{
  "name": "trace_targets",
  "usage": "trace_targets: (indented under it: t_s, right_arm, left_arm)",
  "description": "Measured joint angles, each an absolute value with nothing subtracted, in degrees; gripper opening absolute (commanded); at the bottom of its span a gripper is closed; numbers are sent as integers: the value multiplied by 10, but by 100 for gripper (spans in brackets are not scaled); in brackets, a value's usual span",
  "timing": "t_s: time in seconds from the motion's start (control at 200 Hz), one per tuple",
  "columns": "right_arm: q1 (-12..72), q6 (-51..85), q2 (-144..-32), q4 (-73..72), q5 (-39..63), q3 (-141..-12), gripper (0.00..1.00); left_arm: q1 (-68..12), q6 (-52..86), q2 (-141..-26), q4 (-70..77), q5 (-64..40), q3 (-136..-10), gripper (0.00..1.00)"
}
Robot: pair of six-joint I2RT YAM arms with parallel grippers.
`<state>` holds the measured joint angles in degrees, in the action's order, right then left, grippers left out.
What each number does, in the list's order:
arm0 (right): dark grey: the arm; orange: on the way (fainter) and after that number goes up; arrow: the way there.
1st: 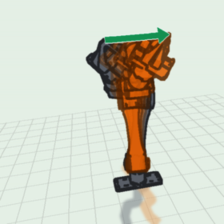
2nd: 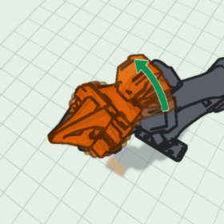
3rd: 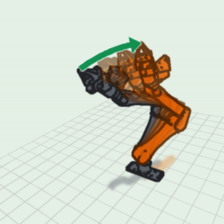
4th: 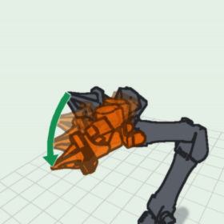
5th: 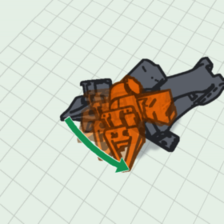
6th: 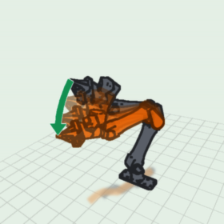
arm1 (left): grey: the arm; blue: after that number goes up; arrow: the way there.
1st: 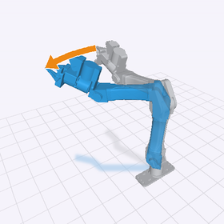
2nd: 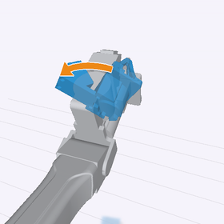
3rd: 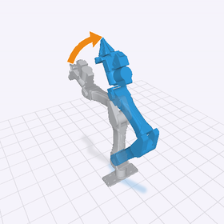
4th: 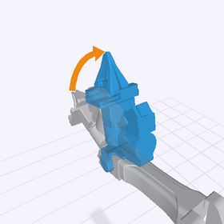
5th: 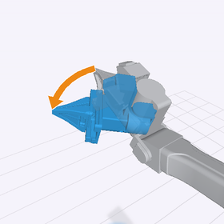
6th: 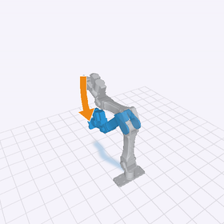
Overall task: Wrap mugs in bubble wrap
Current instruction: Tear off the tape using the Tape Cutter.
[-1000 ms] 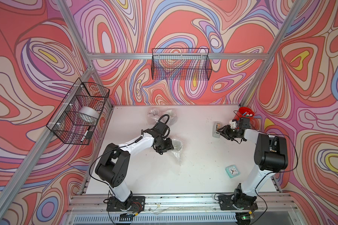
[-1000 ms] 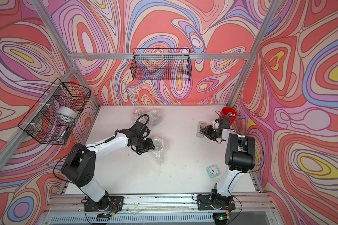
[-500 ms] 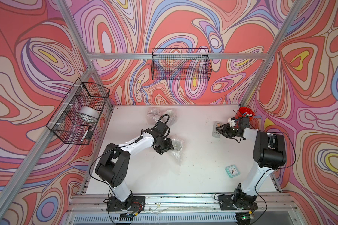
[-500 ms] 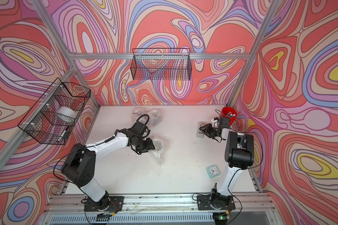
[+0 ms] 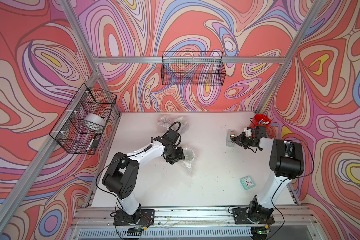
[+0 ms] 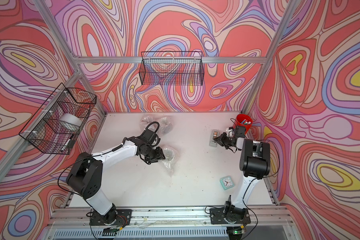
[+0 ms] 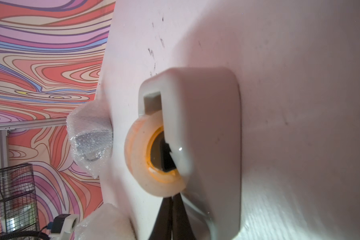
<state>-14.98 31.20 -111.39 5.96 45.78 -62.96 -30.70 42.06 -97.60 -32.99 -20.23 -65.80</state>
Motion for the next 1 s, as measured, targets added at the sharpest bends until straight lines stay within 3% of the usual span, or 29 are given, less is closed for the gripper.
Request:
trace_targets:
  t_s: [0.28,0.521,1.002]
  right_arm:
    - [-149,332,-1087,23,473,-604,0]
    - [-148,335,-983,18,479,-574,0]
    - [-97,299,-836,151,465,-458,0]
  left_arm:
    - [-307,421,-976,-330,-204,-658,54]
    - [-307,421,-976,-331,-204,-658,55]
    - [-307,436,-983,-326,-210,-660,54]
